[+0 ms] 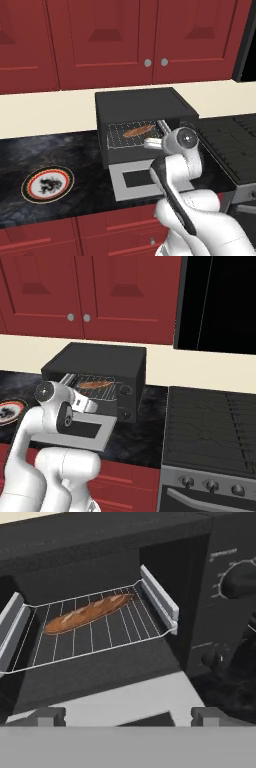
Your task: Pull the toaster oven rack outwards. Pick up the baguette from the plate and place it on the toaster oven rack. Close the toaster oven door fully and set the temperature to the lowest setting.
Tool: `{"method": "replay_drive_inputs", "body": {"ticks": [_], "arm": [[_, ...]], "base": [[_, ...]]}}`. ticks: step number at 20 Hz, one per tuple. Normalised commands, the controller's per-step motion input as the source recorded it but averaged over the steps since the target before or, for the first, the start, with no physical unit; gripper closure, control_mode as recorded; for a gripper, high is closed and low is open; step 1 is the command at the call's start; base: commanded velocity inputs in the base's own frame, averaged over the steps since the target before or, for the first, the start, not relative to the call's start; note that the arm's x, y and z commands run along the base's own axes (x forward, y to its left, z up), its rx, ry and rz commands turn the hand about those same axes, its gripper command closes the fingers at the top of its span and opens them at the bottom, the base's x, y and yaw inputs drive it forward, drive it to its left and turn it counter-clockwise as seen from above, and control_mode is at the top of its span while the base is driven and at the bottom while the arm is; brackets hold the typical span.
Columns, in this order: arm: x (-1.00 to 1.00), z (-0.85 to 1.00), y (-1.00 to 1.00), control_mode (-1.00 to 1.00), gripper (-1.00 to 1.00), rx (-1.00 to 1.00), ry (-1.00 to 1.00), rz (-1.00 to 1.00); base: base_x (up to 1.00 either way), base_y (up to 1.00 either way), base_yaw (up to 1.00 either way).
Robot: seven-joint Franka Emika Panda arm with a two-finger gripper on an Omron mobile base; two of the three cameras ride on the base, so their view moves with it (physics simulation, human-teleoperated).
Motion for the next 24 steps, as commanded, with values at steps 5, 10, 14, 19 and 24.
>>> {"method": "replay_drive_inputs", "body": {"ticks": [5,10,14,19,24], "arm": [[-0.95,0.0,-0.95,-1.0,-1.0,0.11,0.27,0.0],[-0.25,-0.06,-1.0,-1.0,-1.0,0.11,0.42,0.03],[0.21,-0.61,-0.84,-1.0,-1.0,0.0,0.19,0.32],[0.25,-0.72,-0.81,-1.0,-1.0,0.01,0.0,0.47],[0.06,-0.76,-0.47,-1.0,-1.0,0.04,0.0,0.66]], "base": [[0.0,0.0,0.0],[0.0,0.0,0.0],[0.0,0.0,0.0],[0.0,0.0,0.0],[0.0,0.0,0.0]]}}
